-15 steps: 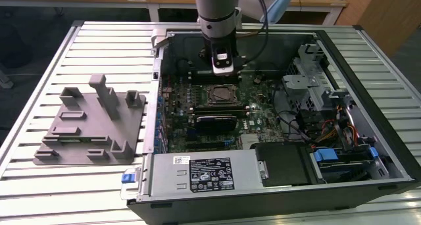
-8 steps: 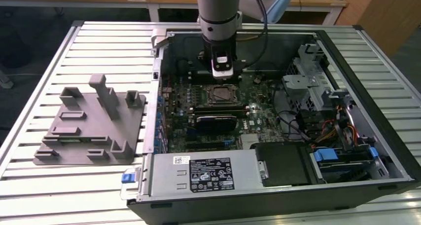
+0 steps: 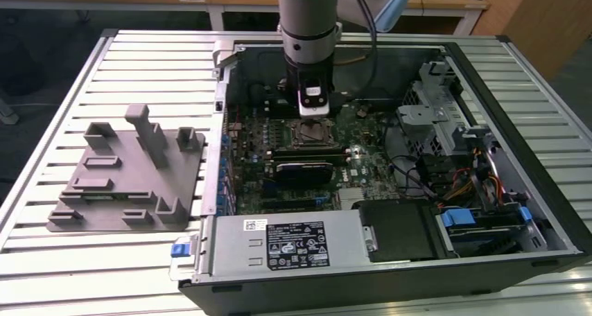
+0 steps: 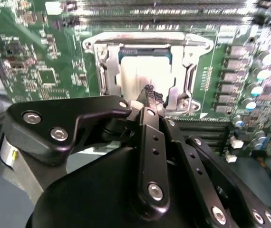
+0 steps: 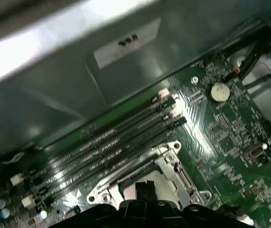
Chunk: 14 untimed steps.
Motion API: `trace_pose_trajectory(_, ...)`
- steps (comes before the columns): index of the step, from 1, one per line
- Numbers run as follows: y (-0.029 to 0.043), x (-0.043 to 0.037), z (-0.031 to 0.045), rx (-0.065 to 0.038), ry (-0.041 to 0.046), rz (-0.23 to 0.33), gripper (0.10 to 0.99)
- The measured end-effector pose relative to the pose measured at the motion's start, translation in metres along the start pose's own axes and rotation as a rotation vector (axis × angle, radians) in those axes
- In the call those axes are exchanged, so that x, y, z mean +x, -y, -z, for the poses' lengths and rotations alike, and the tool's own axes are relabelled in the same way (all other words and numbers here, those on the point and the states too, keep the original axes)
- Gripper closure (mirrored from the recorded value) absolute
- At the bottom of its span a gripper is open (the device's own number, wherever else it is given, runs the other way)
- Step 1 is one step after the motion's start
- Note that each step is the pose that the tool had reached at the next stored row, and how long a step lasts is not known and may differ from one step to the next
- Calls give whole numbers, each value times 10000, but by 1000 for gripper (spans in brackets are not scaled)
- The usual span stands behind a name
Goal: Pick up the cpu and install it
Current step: 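Install the first cpu locking lever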
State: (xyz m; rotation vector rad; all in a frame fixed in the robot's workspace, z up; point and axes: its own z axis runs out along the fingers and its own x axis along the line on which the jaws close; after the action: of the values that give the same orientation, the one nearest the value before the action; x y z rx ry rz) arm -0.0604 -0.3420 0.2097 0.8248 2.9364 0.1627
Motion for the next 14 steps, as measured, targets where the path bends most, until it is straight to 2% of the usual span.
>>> trace_pose_trajectory(1,6,-4,-1,49,-23,0,980)
trace_pose_trajectory(4,9,-5,-1,189,-167,-11,980)
trace_pose_trajectory(9,9,-6,-2,188,-168,-4,980)
trace_pose_trajectory(14,4,-14,-3,192,-205,411,980)
